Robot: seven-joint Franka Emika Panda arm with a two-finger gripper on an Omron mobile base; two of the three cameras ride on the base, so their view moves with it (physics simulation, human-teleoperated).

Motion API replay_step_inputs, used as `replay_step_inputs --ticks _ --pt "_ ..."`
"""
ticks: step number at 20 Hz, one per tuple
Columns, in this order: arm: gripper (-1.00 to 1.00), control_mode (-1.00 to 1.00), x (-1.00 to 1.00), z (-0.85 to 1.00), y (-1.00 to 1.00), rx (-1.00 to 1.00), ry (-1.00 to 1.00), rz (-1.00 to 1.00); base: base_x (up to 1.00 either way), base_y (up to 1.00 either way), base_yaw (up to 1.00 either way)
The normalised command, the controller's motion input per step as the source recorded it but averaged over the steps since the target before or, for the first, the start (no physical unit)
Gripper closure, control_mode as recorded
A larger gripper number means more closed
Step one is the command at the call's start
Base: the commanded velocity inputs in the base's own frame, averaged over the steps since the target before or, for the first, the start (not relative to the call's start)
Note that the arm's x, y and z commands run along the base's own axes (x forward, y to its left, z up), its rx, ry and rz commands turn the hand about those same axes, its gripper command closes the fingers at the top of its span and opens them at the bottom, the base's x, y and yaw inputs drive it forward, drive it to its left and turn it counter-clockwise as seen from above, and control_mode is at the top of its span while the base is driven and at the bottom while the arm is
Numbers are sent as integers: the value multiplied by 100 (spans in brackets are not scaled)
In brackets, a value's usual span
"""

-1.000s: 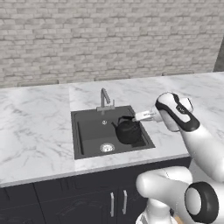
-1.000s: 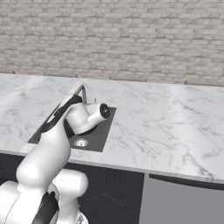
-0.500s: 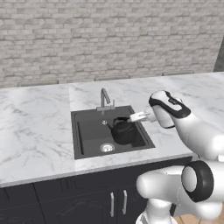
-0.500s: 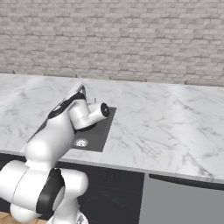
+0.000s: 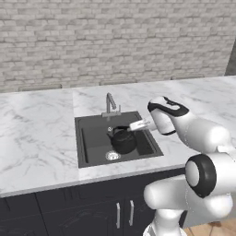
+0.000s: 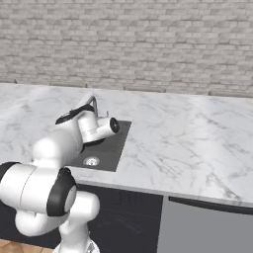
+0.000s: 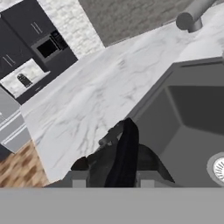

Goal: Open the cabinet, pick the kettle from the cabinet, and place it in the sink.

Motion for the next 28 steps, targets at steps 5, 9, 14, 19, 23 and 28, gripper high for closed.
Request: replay_step_inputs --ticks 5,9,14,19,23,28 --pt "100 -100 26 -17 22 0 0 5 0 0 0" --pt "100 -100 25 -20 22 0 0 9 0 0 0" --pt "100 -100 28 -17 11 -1 -2 11 0 0 0" --pt "100 -100 27 -16 7 -2 -7 9 0 0 0" --pt "100 -100 15 -20 0 -3 -11 2 0 0 0" --pt "100 -100 11 -22 0 -5 -11 0 0 0 0"
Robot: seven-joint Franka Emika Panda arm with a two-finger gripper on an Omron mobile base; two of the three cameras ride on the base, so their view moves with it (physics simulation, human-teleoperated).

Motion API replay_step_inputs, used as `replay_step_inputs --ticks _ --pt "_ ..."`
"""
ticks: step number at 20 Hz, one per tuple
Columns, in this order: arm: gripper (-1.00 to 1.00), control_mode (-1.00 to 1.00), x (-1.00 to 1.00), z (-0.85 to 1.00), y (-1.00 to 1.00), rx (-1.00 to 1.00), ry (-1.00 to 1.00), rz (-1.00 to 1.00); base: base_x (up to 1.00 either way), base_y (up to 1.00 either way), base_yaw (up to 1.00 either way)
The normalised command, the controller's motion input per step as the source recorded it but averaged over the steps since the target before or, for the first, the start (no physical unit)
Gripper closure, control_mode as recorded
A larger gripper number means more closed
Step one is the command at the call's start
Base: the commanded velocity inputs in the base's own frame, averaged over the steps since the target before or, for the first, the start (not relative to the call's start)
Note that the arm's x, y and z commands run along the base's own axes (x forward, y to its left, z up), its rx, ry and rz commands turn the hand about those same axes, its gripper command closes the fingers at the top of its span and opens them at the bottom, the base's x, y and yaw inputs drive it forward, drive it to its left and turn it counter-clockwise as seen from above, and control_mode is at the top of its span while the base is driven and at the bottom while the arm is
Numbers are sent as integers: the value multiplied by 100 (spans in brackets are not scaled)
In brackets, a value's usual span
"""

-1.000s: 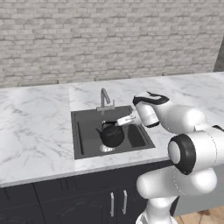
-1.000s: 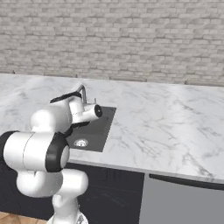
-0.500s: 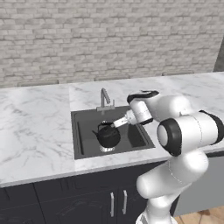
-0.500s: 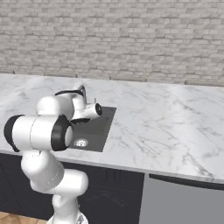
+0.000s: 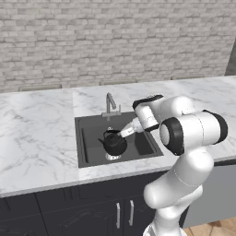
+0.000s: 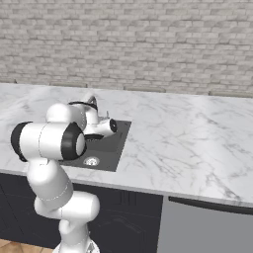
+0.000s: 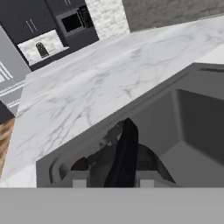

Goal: Open the cabinet, pick the kettle from the cabinet, and place it in the sink.

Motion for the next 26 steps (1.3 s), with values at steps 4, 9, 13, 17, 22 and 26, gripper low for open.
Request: replay_step_inputs --ticks 4,9,13,17,22,26 --pt "100 -100 15 -27 8 -3 -2 0 0 0 0" --pt "100 -100 21 -24 9 -3 0 0 0 0 0" --pt "100 -100 25 -23 7 -4 0 1 0 0 0" --pt "100 -100 22 -23 0 -3 0 4 0 0 0" --pt "100 -100 22 -26 1 0 0 4 0 0 0" --pt "100 -100 18 -28 3 0 0 6 0 0 0"
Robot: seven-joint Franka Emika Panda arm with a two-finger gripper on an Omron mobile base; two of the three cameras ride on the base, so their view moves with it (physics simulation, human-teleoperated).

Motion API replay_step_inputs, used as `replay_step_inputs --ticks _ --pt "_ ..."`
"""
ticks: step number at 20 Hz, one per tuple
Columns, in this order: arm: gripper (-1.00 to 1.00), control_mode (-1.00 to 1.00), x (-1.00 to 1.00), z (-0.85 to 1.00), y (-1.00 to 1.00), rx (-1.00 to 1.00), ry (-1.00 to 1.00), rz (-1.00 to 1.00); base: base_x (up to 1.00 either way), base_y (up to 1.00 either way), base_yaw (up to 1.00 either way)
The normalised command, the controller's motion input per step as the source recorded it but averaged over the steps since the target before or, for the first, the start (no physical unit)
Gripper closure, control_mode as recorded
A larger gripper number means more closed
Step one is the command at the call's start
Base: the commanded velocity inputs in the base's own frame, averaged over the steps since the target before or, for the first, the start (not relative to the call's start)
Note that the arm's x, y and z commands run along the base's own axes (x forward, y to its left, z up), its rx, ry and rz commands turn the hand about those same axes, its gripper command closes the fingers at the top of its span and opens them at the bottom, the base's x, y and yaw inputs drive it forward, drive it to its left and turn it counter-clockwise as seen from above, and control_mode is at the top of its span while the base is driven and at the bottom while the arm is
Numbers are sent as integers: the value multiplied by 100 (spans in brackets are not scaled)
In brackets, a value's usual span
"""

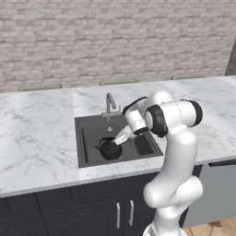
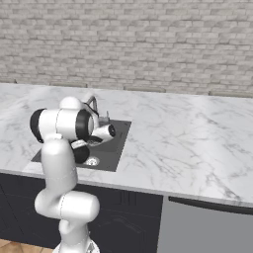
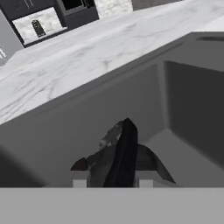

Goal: Open the cabinet, pick the kettle from the cabinet, and place it in the sink.

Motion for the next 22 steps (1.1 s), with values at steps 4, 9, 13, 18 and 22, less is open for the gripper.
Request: replay_step_inputs --ticks 4,9,13,18,22 --pt "100 -100 18 -27 0 0 0 7 0 0 0" --pt "100 -100 18 -25 1 -2 0 6 0 0 0" --pt "100 -100 18 -25 3 -5 0 4 0 0 0" --pt "100 -100 17 -24 1 -6 0 4 0 0 0" --pt "100 -100 17 -24 0 -4 0 3 0 0 0"
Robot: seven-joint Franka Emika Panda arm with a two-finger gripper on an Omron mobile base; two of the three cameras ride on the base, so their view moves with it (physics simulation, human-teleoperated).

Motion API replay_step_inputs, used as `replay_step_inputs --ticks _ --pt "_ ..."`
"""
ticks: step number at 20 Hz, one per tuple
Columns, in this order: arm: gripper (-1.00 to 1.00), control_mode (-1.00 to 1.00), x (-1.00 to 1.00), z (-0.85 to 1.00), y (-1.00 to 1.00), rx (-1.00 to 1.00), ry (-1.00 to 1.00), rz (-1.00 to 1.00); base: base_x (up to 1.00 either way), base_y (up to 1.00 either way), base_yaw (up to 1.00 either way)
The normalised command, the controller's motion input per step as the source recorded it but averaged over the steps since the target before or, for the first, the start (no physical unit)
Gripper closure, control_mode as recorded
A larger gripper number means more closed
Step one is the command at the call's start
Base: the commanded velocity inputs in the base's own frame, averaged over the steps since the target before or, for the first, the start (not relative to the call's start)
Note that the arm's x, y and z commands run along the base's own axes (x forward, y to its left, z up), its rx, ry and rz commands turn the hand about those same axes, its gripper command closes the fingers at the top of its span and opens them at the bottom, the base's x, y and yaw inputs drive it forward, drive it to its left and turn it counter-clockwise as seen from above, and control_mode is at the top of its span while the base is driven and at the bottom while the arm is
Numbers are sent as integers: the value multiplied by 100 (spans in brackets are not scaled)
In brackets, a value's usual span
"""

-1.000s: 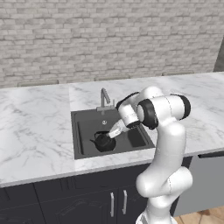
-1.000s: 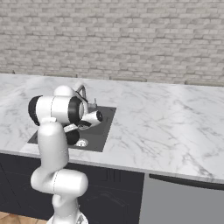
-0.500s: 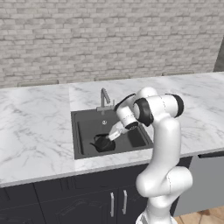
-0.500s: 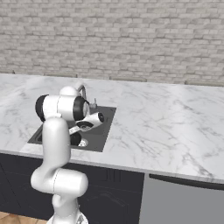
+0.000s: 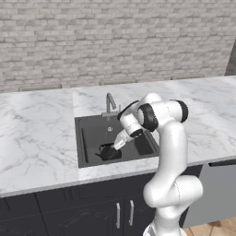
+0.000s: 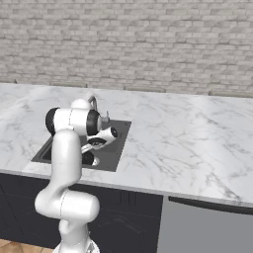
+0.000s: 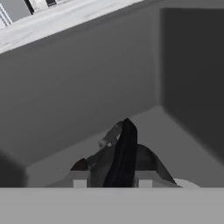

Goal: Open the cabinet, pick the kettle from the cabinet, and place it in the sink.

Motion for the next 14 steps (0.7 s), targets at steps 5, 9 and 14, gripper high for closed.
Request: replay_step_inputs --ticks 5,9,14 --pt "100 -100 18 -24 0 -1 0 3 0 0 0" --pt "100 -100 17 -23 0 0 0 3 0 0 0" --pt "100 -100 4 -26 0 -1 0 4 0 0 0"
